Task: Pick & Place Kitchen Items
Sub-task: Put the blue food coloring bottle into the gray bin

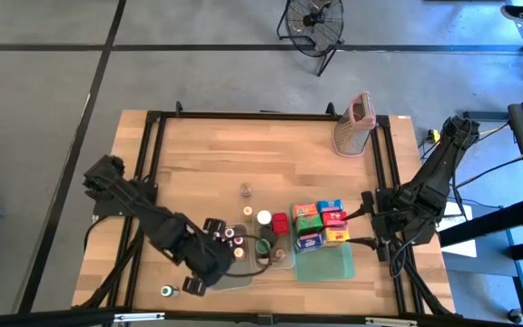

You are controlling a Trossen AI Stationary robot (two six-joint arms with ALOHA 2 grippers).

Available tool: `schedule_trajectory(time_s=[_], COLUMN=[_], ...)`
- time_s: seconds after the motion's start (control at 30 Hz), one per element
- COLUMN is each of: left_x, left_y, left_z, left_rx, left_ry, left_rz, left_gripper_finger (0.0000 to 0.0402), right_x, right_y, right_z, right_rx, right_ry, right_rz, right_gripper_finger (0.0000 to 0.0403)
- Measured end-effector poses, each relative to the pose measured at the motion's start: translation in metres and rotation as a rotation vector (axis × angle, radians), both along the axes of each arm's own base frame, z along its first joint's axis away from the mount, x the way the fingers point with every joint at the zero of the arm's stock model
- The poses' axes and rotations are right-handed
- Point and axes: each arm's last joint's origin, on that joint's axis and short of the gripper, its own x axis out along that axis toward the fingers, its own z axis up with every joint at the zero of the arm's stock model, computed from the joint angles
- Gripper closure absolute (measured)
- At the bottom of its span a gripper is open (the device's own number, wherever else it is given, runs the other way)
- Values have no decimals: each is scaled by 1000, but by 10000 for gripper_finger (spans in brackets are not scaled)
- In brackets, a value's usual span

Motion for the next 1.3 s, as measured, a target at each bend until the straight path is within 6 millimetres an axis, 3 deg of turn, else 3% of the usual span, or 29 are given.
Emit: schedule_trajectory(time_s=[0.23, 0.87, 1.3], left_x=[10, 43, 70], left_y=[-12, -19, -13], left_z=[-23, -68, -98], left_rx=[16, 97, 95], left_ry=[82, 129, 150], left_rz=[6, -31, -73], left_gripper_finger=[244, 242, 242], right_x=[0, 0, 0], right_y=[1, 2, 2], right_z=[1, 1, 1], right_rx=[11, 35, 58], right_ry=[-7, 16, 27], right_rz=[0, 38, 43], right_gripper_finger=[128, 128, 128])
